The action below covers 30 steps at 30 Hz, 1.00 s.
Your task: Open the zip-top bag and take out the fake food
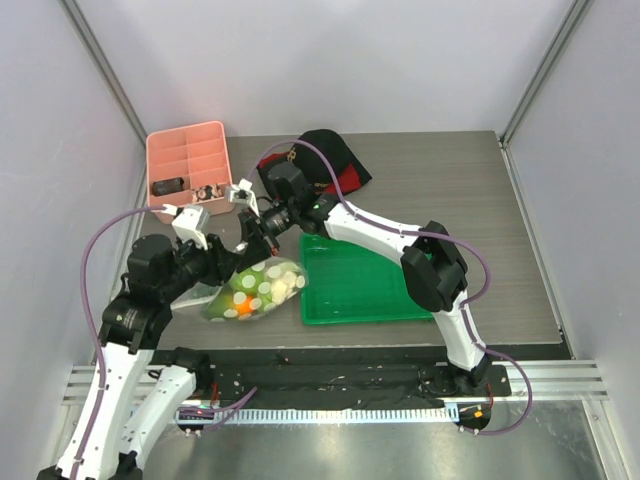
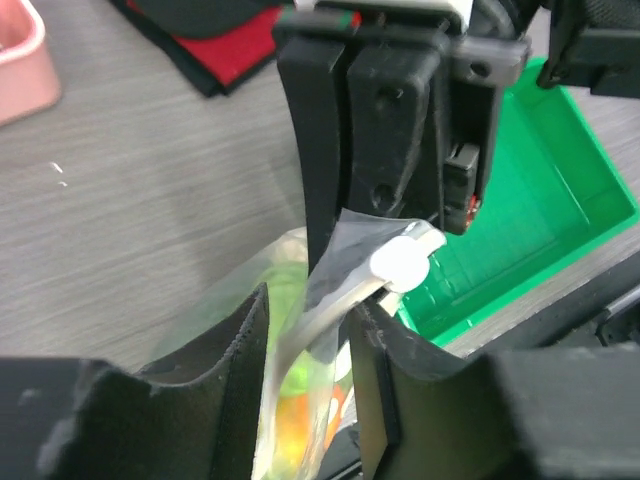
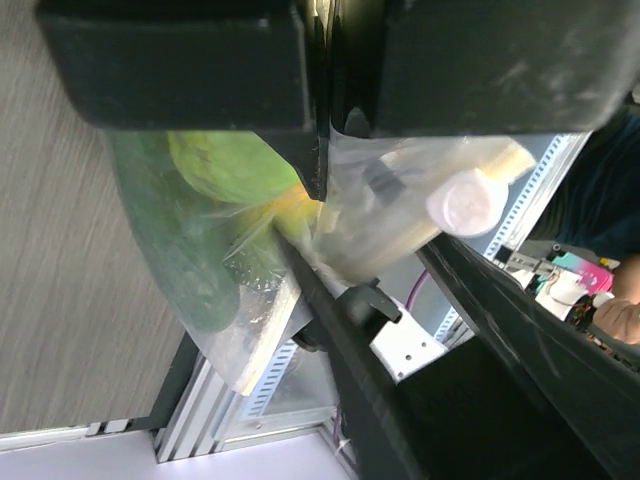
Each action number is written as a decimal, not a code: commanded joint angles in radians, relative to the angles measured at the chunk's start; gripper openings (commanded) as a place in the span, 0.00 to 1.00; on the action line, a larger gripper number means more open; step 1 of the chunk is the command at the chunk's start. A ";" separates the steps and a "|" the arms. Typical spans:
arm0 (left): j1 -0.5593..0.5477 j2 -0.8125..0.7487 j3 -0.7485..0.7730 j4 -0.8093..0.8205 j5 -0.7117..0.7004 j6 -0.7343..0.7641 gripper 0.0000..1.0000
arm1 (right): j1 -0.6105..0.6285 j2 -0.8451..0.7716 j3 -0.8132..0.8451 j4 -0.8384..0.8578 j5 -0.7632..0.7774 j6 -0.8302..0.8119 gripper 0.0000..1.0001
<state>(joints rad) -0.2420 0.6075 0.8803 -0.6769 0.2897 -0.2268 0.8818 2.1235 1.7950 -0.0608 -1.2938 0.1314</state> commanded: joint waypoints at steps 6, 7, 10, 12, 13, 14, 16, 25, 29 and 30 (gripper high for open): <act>-0.002 -0.026 0.060 -0.032 -0.078 0.001 0.00 | -0.006 -0.085 -0.031 0.101 0.168 0.083 0.61; -0.002 -0.026 0.081 -0.048 -0.110 -0.002 0.00 | -0.009 -0.100 -0.043 0.075 0.242 0.073 0.67; -0.002 0.001 0.157 -0.128 -0.092 -0.011 0.00 | -0.009 -0.169 -0.101 0.007 0.385 0.008 0.70; -0.002 0.027 0.175 -0.159 -0.083 -0.025 0.00 | -0.009 -0.204 -0.135 0.007 0.404 -0.025 0.70; -0.002 0.034 0.177 -0.164 -0.069 -0.026 0.00 | -0.010 -0.215 -0.153 0.006 0.410 -0.050 0.71; -0.002 0.038 0.174 -0.167 -0.049 -0.025 0.00 | -0.010 -0.226 -0.160 0.006 0.404 -0.064 0.71; -0.002 0.037 0.146 -0.148 -0.005 -0.020 0.00 | -0.010 -0.258 -0.183 0.047 0.372 -0.084 0.73; -0.003 0.029 0.109 -0.125 0.046 -0.012 0.00 | -0.007 -0.215 -0.100 0.049 0.226 -0.124 0.75; -0.002 0.028 0.106 -0.122 0.095 -0.012 0.00 | -0.006 -0.188 -0.068 0.050 0.200 -0.115 0.64; -0.002 0.028 0.106 -0.121 0.100 -0.011 0.00 | -0.004 -0.185 -0.057 0.049 0.194 -0.113 0.56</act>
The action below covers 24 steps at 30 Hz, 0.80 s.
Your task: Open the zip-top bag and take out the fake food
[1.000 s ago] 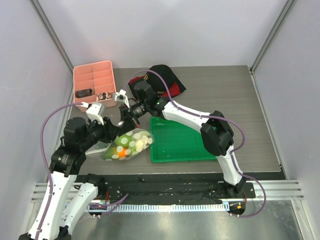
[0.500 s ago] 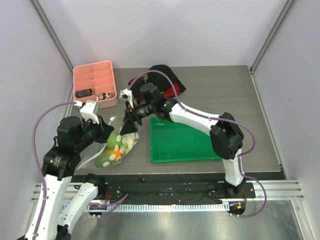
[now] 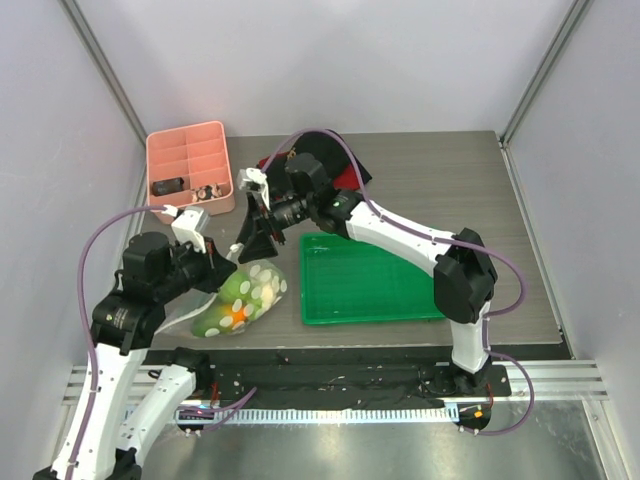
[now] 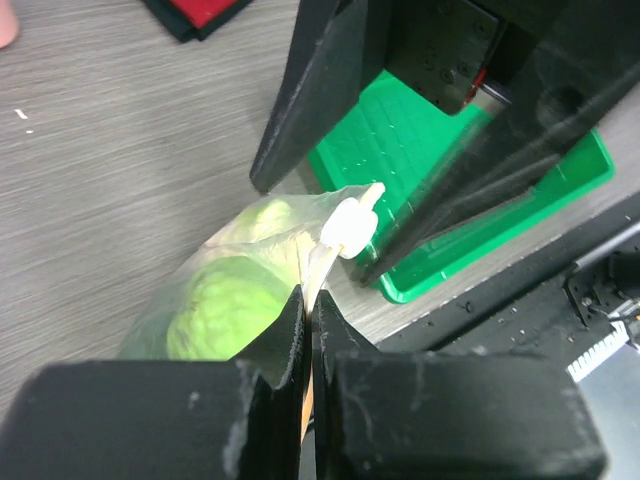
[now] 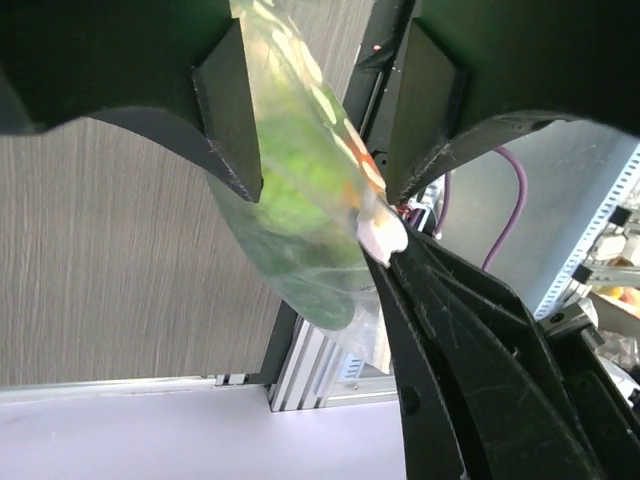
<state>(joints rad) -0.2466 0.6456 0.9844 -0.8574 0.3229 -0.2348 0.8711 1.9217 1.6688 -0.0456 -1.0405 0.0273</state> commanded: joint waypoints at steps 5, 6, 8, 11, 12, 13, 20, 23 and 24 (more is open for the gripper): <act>0.003 -0.023 -0.003 0.073 0.099 -0.001 0.00 | 0.006 0.054 0.103 0.026 -0.113 0.010 0.33; 0.003 -0.024 -0.001 0.069 0.090 -0.001 0.00 | 0.008 0.057 0.109 0.026 -0.110 0.016 0.04; 0.003 -0.027 0.007 0.048 0.067 0.000 0.00 | 0.009 0.062 0.108 0.030 -0.115 0.028 0.01; 0.003 -0.078 0.007 0.043 -0.030 -0.015 0.25 | 0.009 0.040 0.076 0.039 -0.093 0.031 0.01; 0.003 -0.096 0.002 0.070 -0.048 -0.029 0.36 | 0.011 0.027 0.053 0.068 -0.090 0.036 0.01; 0.001 -0.112 -0.007 0.087 -0.076 -0.034 0.38 | 0.011 0.020 0.042 0.084 -0.086 0.061 0.01; 0.003 -0.124 -0.012 0.155 -0.082 -0.038 0.35 | 0.011 0.011 0.000 0.251 -0.105 0.253 0.01; 0.003 -0.116 -0.033 0.190 -0.009 -0.026 0.33 | 0.017 0.014 0.008 0.239 -0.086 0.270 0.01; 0.003 -0.110 -0.038 0.201 0.013 -0.027 0.33 | 0.017 0.017 0.025 0.216 -0.076 0.263 0.01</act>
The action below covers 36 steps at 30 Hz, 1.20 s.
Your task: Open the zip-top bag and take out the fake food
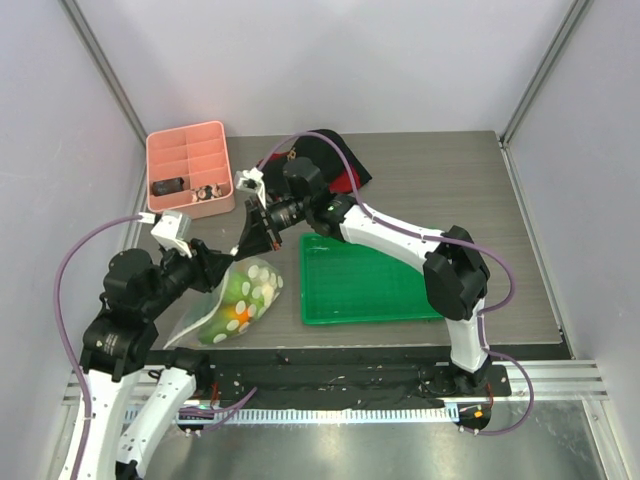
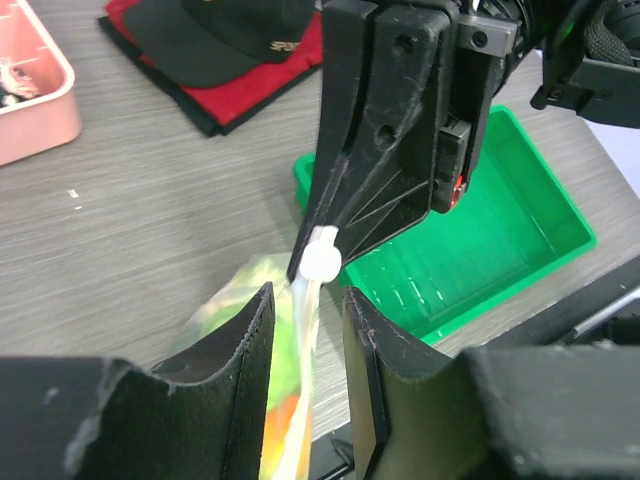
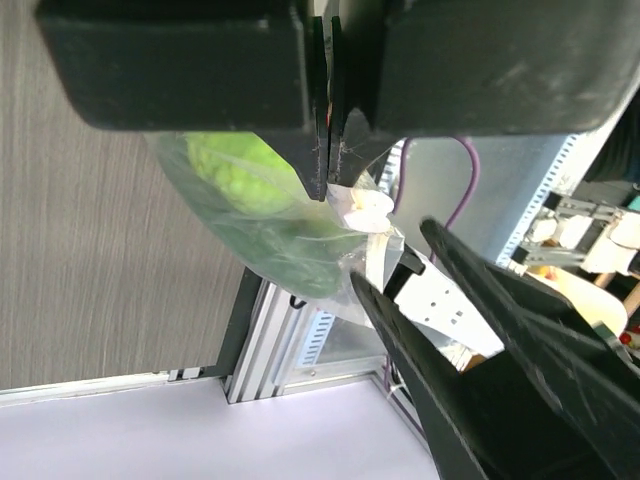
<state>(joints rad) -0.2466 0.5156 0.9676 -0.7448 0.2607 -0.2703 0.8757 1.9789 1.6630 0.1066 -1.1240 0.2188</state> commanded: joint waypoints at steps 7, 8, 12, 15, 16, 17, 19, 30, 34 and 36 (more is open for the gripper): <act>0.003 0.035 -0.032 0.128 0.084 0.034 0.37 | 0.017 -0.045 0.024 0.025 0.021 0.062 0.01; 0.003 0.035 -0.038 0.137 0.086 0.036 0.37 | 0.017 -0.045 0.024 0.025 0.023 0.063 0.02; 0.003 0.050 -0.038 0.139 0.092 0.049 0.36 | 0.019 -0.045 0.026 0.044 0.018 0.096 0.02; 0.001 0.063 -0.038 0.133 0.091 0.065 0.36 | 0.019 -0.048 0.024 0.062 0.018 0.105 0.01; 0.003 0.066 -0.038 0.131 0.095 0.066 0.35 | 0.020 -0.046 0.023 0.073 0.016 0.123 0.01; 0.003 0.072 -0.038 0.130 0.098 0.069 0.35 | 0.020 -0.046 0.020 0.093 0.015 0.132 0.01; 0.003 0.075 -0.038 0.124 0.103 0.078 0.35 | 0.020 -0.045 0.017 0.110 0.010 0.155 0.02; 0.003 0.098 -0.018 0.108 -0.009 0.091 0.05 | 0.023 -0.063 -0.015 0.154 0.009 0.159 0.02; 0.003 0.100 -0.012 0.056 -0.054 0.097 0.00 | 0.016 -0.089 -0.078 0.275 0.055 0.235 0.01; 0.003 0.090 -0.018 0.045 -0.031 0.088 0.00 | 0.011 -0.094 -0.123 0.427 0.092 0.341 0.01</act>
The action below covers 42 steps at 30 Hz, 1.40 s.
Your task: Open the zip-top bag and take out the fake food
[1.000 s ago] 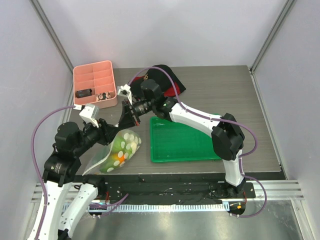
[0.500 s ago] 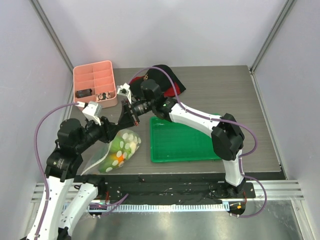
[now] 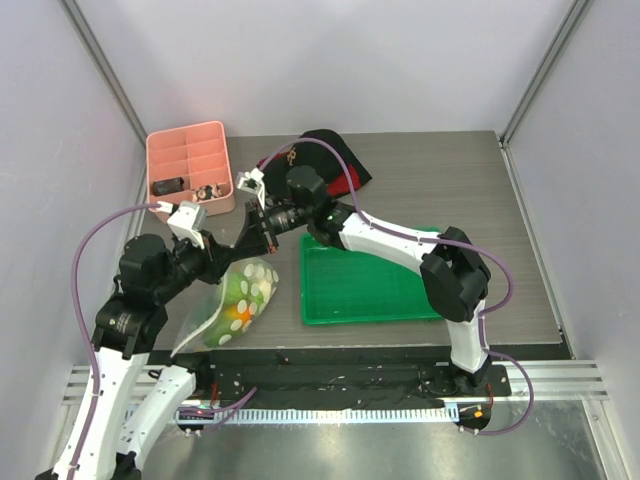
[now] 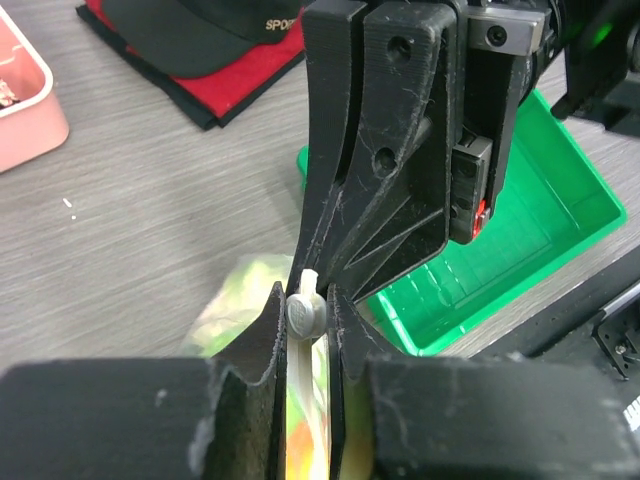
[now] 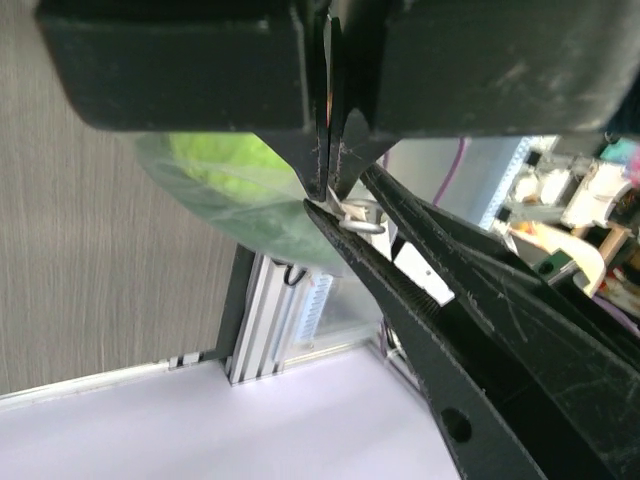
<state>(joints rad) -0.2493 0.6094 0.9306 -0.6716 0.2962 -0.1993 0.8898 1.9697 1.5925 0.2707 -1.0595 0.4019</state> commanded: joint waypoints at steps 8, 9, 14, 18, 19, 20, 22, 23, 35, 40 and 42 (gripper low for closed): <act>0.005 -0.045 0.007 -0.042 0.011 -0.025 0.00 | -0.012 -0.092 -0.109 0.389 0.073 0.216 0.01; 0.005 -0.049 0.007 -0.043 0.018 -0.022 0.00 | -0.015 -0.094 -0.111 0.387 0.072 0.215 0.01; 0.005 -0.043 0.017 -0.029 0.058 -0.003 0.09 | -0.015 -0.072 -0.103 0.403 0.007 0.236 0.01; 0.005 -0.017 0.025 -0.008 0.052 0.008 0.19 | -0.009 -0.071 -0.101 0.407 -0.019 0.244 0.01; 0.005 -0.001 0.027 0.000 0.046 0.008 0.20 | -0.008 -0.072 -0.101 0.407 -0.022 0.244 0.01; 0.005 0.006 0.028 0.001 0.046 0.009 0.20 | -0.006 -0.075 -0.101 0.406 -0.025 0.244 0.01; 0.005 0.018 0.031 -0.002 0.028 0.009 0.24 | -0.005 -0.077 -0.106 0.400 -0.028 0.241 0.01; 0.005 0.016 0.033 0.001 0.021 0.009 0.25 | -0.005 -0.078 -0.108 0.397 -0.028 0.239 0.01; 0.004 0.012 0.079 -0.002 0.030 0.020 0.29 | -0.002 -0.086 -0.106 0.335 -0.028 0.193 0.01; 0.005 0.026 0.086 -0.032 0.035 0.032 0.22 | -0.002 -0.085 -0.101 0.332 -0.025 0.190 0.01; 0.005 0.021 0.089 -0.045 0.044 0.037 0.23 | -0.002 -0.081 -0.098 0.332 -0.028 0.195 0.01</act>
<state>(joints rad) -0.2481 0.6266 0.9852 -0.6952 0.3248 -0.1940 0.8825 1.9568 1.4723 0.5594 -1.0756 0.6033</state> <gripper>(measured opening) 0.216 0.018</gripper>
